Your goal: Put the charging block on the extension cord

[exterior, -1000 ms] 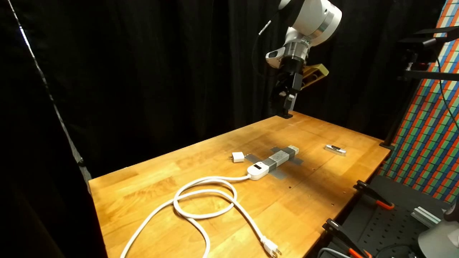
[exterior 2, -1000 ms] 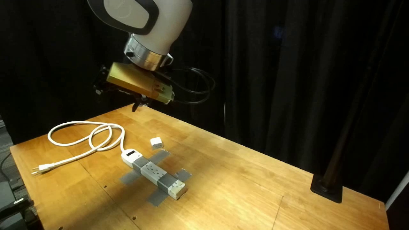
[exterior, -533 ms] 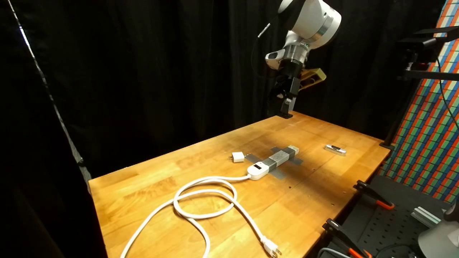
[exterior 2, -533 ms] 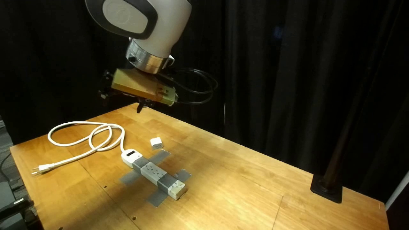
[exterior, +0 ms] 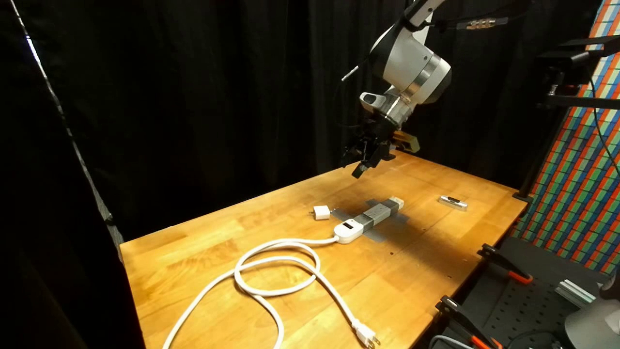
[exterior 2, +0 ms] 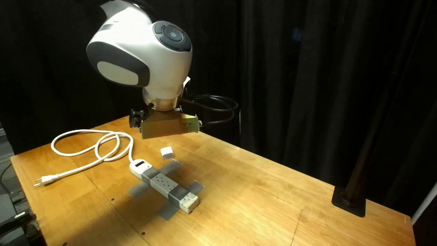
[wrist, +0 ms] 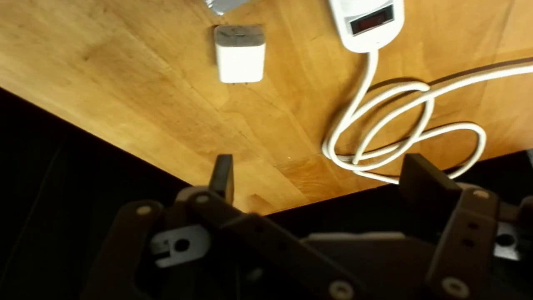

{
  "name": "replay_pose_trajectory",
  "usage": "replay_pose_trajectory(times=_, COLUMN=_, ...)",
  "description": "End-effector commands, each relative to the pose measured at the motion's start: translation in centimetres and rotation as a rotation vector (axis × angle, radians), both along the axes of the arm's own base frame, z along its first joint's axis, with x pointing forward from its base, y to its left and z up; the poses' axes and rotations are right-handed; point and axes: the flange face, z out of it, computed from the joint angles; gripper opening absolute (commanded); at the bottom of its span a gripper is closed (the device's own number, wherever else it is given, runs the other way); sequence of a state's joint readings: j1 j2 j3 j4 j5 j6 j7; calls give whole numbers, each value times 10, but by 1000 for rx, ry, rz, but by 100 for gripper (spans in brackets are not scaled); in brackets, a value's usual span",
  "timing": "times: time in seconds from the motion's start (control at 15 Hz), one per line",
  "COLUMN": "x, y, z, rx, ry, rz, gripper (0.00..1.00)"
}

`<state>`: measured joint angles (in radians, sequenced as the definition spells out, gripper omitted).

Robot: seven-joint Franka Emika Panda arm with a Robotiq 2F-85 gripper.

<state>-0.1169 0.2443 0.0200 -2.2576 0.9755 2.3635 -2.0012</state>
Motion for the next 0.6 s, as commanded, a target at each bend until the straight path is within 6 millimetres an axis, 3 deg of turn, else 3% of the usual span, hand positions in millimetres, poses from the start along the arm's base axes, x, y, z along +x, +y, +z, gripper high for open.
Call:
replay_pose_trajectory(times=0.0, x=14, y=7, z=-19, rx=34, ry=-168, rz=-39, gripper=100)
replay_pose_trajectory(times=0.53, x=22, y=19, z=-67, rx=119, ry=-267, rz=-95, gripper=100)
